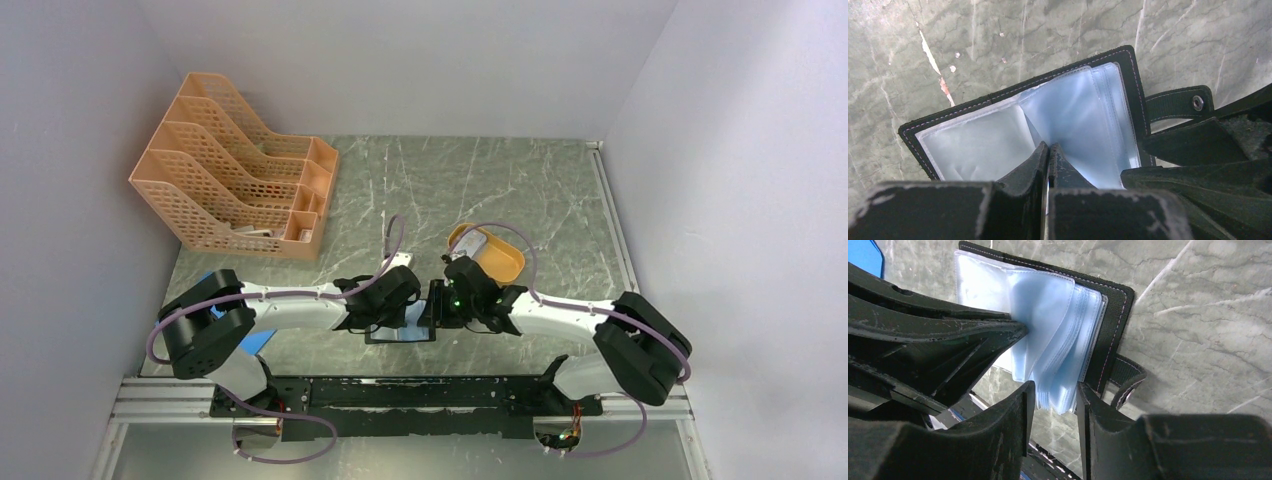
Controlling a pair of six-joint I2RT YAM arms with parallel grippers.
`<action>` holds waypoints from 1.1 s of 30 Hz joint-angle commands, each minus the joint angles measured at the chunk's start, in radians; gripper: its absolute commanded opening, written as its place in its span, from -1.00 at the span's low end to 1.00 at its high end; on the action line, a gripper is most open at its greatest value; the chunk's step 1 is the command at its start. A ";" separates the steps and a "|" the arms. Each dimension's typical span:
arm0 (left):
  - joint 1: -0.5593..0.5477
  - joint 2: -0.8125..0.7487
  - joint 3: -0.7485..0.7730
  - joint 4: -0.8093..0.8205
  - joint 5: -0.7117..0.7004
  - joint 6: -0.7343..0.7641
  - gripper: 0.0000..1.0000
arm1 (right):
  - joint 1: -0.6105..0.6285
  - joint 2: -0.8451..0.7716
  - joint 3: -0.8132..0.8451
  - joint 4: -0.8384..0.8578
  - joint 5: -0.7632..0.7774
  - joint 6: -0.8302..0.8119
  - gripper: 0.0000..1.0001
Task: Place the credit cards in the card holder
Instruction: Open the card holder at the center of the board.
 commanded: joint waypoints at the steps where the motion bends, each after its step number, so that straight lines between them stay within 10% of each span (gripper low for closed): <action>1: -0.001 0.005 -0.027 -0.050 -0.017 -0.004 -0.90 | 0.010 0.022 -0.006 0.004 -0.025 -0.015 -0.20; 17: -0.002 -0.030 -0.046 -0.015 0.017 -0.014 -0.90 | 0.028 0.105 0.008 0.125 -0.080 0.039 -0.22; 24: -0.002 -0.086 -0.016 -0.058 0.010 -0.013 -0.25 | 0.030 0.091 0.005 0.128 -0.044 0.051 -0.38; 33: -0.001 -0.192 0.004 -0.095 0.009 -0.006 -0.01 | 0.030 0.103 0.019 0.149 -0.064 0.057 -0.36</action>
